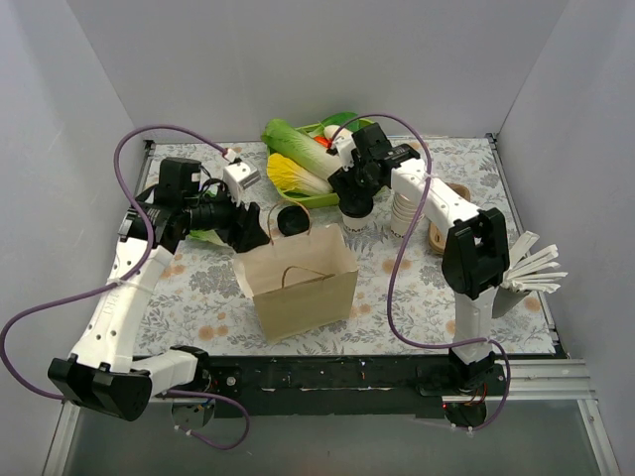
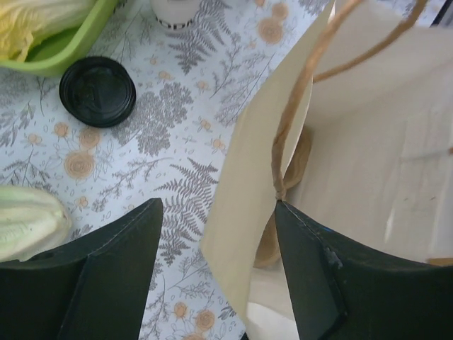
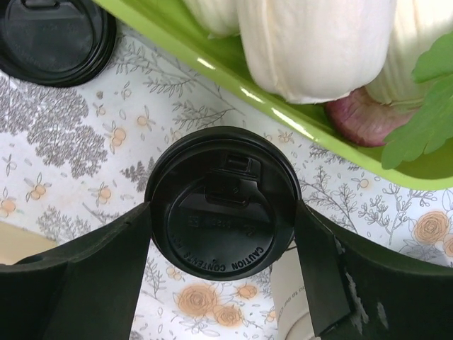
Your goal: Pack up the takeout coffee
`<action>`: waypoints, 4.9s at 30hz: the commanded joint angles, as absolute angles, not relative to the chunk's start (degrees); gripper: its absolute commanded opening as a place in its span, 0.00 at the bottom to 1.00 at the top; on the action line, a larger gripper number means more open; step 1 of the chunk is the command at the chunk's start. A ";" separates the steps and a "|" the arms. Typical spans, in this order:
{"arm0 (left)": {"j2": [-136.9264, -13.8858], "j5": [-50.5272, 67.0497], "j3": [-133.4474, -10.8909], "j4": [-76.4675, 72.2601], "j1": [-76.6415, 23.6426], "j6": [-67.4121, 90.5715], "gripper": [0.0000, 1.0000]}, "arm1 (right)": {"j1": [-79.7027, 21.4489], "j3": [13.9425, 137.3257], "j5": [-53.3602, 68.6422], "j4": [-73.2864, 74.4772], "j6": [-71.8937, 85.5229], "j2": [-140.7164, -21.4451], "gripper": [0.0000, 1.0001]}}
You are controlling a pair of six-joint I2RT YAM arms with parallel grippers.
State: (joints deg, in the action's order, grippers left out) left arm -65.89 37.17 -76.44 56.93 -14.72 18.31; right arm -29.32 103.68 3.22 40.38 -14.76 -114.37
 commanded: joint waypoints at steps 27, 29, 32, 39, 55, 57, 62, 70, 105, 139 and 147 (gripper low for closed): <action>-68.38 44.74 -84.20 49.75 -14.41 23.99 0.65 | -23.29 107.09 27.95 69.87 -43.84 -92.30 0.01; -68.29 44.65 -83.76 49.31 -14.41 24.00 0.65 | -23.12 102.51 28.65 70.40 -46.75 -90.10 0.01; -68.03 44.47 -82.44 48.69 -14.41 23.99 0.65 | -23.12 92.84 29.00 67.86 -49.56 -85.35 0.01; -67.68 43.95 -80.69 49.22 -14.41 23.03 0.65 | -23.12 76.57 28.48 63.37 -59.49 -78.41 0.01; -66.36 43.33 -77.70 49.22 -14.41 22.94 0.65 | -23.12 63.37 26.28 63.89 -70.93 -75.06 0.14; -66.09 43.42 -77.26 48.96 -14.41 23.03 0.65 | -23.12 63.28 25.84 64.51 -71.10 -75.41 0.15; -65.74 43.77 -76.29 48.34 -14.41 23.64 0.65 | -23.03 63.02 24.08 66.71 -71.98 -75.32 0.28; -65.39 44.38 -75.06 47.55 -14.41 23.91 0.65 | -23.12 64.95 22.94 70.31 -73.30 -76.90 0.51; -64.16 44.30 -72.25 46.32 -14.33 24.79 0.65 | -24.26 63.72 13.62 74.97 -81.04 -79.10 0.64; -64.60 44.65 -72.16 46.58 -14.33 24.87 0.65 | -26.72 61.86 6.68 73.73 -80.33 -79.01 0.34; -65.56 45.61 -74.44 45.80 -14.33 24.87 0.65 | -26.72 72.23 5.89 74.97 -78.40 -74.97 0.01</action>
State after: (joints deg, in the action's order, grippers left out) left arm -65.93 44.12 -71.81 46.92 -14.68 24.93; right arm -27.00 67.13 8.69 72.60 -78.56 -77.32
